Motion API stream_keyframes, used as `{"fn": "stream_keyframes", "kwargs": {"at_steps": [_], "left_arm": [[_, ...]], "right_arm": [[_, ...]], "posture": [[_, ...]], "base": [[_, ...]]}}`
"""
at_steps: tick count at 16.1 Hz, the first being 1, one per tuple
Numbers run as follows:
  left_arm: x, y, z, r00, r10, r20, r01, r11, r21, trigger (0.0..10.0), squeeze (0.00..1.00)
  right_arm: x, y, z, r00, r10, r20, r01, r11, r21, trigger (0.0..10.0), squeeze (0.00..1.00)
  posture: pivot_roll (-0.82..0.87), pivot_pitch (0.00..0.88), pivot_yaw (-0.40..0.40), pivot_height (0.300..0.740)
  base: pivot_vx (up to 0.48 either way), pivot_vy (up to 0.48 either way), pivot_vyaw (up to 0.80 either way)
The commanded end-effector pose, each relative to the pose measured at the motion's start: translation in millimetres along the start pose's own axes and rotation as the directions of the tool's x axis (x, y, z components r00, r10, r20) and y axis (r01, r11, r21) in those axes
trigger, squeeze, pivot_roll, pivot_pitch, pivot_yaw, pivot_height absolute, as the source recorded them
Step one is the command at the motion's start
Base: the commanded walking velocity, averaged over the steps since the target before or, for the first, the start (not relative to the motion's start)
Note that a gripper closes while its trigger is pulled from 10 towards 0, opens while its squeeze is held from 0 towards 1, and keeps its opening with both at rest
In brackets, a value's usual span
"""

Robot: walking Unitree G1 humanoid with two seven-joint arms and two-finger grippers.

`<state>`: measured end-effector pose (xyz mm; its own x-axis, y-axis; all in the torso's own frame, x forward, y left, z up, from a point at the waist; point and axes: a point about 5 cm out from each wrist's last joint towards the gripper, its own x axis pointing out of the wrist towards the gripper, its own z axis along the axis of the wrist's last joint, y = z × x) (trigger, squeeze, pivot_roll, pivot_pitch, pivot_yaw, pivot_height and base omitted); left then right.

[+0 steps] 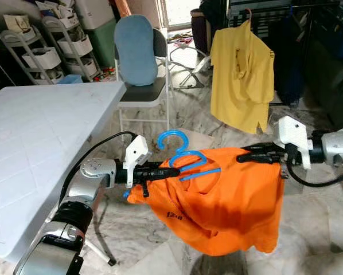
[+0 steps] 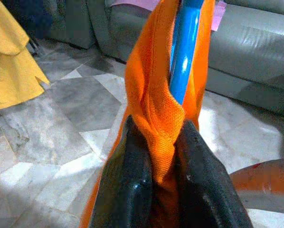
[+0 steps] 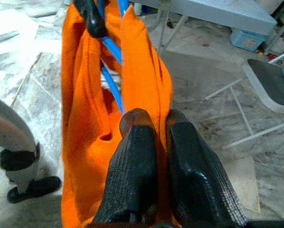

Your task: Hang hanger

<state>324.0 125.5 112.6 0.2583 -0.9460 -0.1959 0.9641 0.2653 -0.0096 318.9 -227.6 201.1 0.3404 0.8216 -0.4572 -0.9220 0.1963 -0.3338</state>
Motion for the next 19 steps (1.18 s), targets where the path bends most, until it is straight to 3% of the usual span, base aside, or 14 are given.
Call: {"fn": "stream_keyframes", "kwargs": {"at_steps": [1, 3, 6, 12, 13, 14, 18, 19], "left_arm": [[-13.8, -0.1, -15.3, 0.998, 0.026, -0.052, -0.027, 1.000, -0.016, 0.0, 0.00], [-22.7, 4.4, -17.6, 0.996, 0.067, -0.058, -0.069, 0.997, -0.034, 0.0, 0.00], [-30.1, 12.5, -12.6, 0.985, 0.170, 0.012, -0.168, 0.983, -0.077, 0.0, 0.00], [-33.8, 6.7, -22.0, 0.967, 0.248, 0.060, -0.240, 0.964, -0.116, 0.0, 0.00], [-36.6, 9.9, -22.1, 0.942, 0.330, 0.062, -0.321, 0.939, -0.127, 0.0, 0.00], [-36.3, 13.5, -18.9, 0.905, 0.417, 0.080, -0.403, 0.903, -0.146, 0.0, 0.00], [-26.3, 7.7, -13.1, 0.814, 0.564, 0.143, -0.520, 0.815, -0.256, 0.0, 0.00], [-21.1, 2.6, -14.7, 0.797, 0.585, 0.149, -0.534, 0.799, -0.278, 0.0, 0.00]], "right_arm": [[4.6, -12.0, 13.1, 0.995, -0.086, 0.046, 0.087, 0.995, -0.040, 10.0, 1.00], [14.7, -11.2, 13.1, 0.996, -0.056, 0.062, 0.056, 0.998, -0.009, 10.0, 1.00], [29.2, -9.9, 12.9, 0.997, -0.039, 0.071, 0.042, 0.998, -0.047, 10.0, 1.00], [28.9, -29.9, 13.4, 0.979, -0.197, 0.044, 0.200, 0.976, -0.084, 10.0, 1.00], [28.8, -43.1, 12.8, 0.926, -0.377, -0.017, 0.372, 0.920, -0.126, 10.0, 1.00], [30.7, -44.7, 11.2, 0.898, -0.440, 0.000, 0.439, 0.896, -0.060, 10.0, 1.00], [52.7, -25.7, -6.4, 0.812, -0.583, 0.026, 0.575, 0.806, 0.138, 10.0, 1.00], [62.1, -18.2, -13.0, 0.780, -0.625, 0.027, 0.608, 0.768, 0.203, 10.0, 1.00]], "posture": [[-0.17, 0.000, 0.169, 0.740], [-0.17, 0.000, 0.176, 0.740], [-0.17, 0.000, 0.181, 0.740], [-0.16, 0.000, 0.173, 0.740], [-0.16, 0.000, 0.177, 0.740], [-0.15, 0.000, 0.174, 0.740], [-0.13, 0.000, 0.151, 0.740], [-0.12, 0.000, 0.146, 0.740]], "base": [[0.000, 0.000, 0.00], [0.000, 0.000, 0.00], [0.000, 0.000, 0.00], [0.000, 0.000, 0.00], [0.000, 0.000, 0.00], [0.000, 0.000, 0.00], [0.000, 0.000, 0.00], [0.000, 0.000, 0.00]]}}
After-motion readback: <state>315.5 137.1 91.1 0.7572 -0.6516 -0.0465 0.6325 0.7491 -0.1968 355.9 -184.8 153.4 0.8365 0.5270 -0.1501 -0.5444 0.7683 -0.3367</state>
